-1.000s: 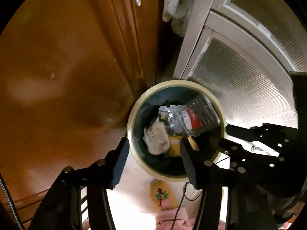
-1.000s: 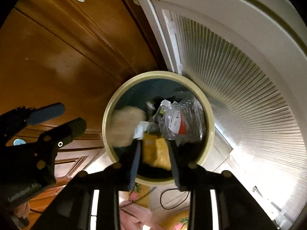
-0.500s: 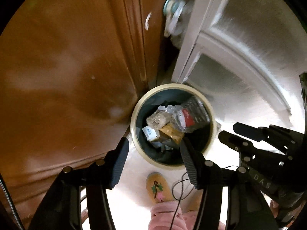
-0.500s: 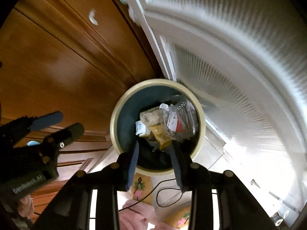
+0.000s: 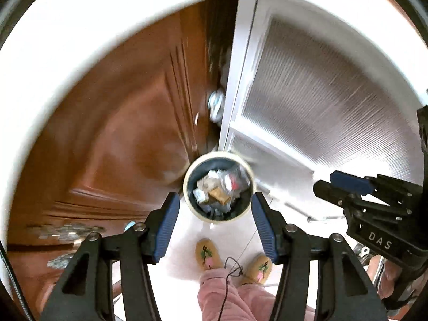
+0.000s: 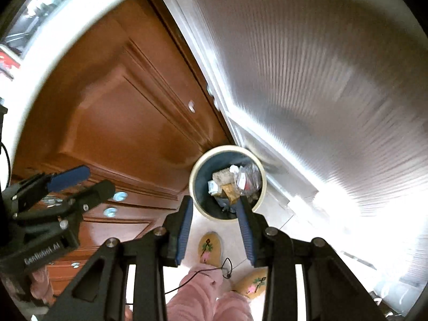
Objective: Collect trash
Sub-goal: 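Raise both tools back up to the counter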
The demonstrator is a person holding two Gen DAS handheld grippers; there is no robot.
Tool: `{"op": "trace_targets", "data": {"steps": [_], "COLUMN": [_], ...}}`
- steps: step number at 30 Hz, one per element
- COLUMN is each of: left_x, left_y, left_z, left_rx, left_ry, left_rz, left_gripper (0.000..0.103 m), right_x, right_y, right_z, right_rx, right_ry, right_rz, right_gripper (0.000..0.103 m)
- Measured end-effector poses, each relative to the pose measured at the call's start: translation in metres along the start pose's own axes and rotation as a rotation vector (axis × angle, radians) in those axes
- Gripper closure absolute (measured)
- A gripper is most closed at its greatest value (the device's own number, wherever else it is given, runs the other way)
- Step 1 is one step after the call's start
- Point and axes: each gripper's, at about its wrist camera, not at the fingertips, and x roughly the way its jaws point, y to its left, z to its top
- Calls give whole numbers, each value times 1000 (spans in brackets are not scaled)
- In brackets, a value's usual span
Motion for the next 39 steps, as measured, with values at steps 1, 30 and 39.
{"op": "trace_targets", "data": {"steps": [1,30,39], "left_x": [-17,-288,-285], "left_y": [-2,-62,-25], "left_z": [4,94,153], "left_rx": [4,90,92], "left_ry": [-21,-430,-451], "left_rz": [3,78,82], "left_gripper": [49,32,32], "right_x": [-12,-270,-266], "right_y": [3,46,43], "right_z": [1,83,144], "right_rx": [-4,-214,-208], "right_ry": [-12,-489,-531], "right_rz": [3,60,16], "right_gripper": [69,54,54]}}
